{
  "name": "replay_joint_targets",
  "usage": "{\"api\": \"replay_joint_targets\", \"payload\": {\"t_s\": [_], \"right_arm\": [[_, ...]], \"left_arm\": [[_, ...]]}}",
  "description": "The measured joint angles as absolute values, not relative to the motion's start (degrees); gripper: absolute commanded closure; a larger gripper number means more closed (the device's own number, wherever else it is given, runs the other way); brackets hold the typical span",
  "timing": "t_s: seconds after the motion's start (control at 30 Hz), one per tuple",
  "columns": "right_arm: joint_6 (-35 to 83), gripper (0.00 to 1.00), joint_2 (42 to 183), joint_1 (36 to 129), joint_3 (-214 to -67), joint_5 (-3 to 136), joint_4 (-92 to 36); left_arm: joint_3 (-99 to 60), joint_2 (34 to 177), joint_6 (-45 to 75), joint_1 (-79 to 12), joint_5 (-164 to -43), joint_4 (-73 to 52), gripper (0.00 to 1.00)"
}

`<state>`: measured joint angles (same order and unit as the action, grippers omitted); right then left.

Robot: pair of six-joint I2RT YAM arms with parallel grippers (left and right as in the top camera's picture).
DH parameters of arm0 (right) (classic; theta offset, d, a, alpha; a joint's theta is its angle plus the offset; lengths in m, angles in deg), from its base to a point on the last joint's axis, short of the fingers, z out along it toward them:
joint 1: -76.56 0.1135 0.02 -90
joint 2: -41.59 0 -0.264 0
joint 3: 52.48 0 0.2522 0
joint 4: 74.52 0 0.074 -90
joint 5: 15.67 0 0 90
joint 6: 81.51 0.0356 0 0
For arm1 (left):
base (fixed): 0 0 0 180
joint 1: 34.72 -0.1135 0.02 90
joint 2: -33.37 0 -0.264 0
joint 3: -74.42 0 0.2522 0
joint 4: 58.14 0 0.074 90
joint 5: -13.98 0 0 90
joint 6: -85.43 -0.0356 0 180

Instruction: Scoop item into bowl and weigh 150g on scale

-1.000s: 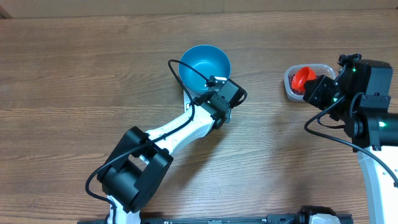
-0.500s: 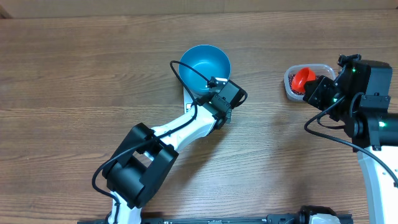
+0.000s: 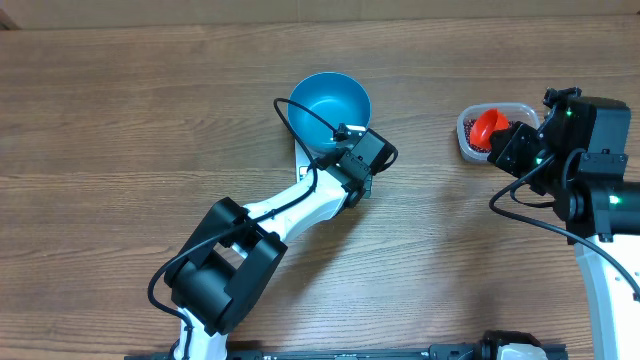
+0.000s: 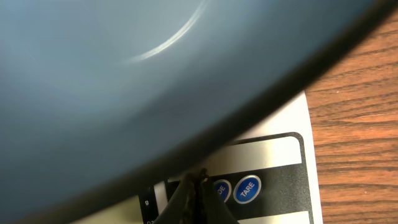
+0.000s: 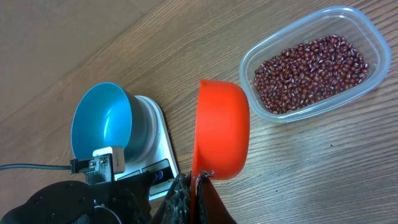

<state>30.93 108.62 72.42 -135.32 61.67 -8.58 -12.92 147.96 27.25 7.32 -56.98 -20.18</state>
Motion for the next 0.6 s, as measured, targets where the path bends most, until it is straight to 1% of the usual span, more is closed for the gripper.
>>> {"api": "replay_joint_targets", "payload": {"t_s": [0.6], "right_arm": [[30.9, 0.96, 108.6, 72.4, -135.3, 61.7, -8.0]], "left_arm": [[-13.1, 147.9, 29.3, 5.6, -60.5, -19.5, 0.96]]}}
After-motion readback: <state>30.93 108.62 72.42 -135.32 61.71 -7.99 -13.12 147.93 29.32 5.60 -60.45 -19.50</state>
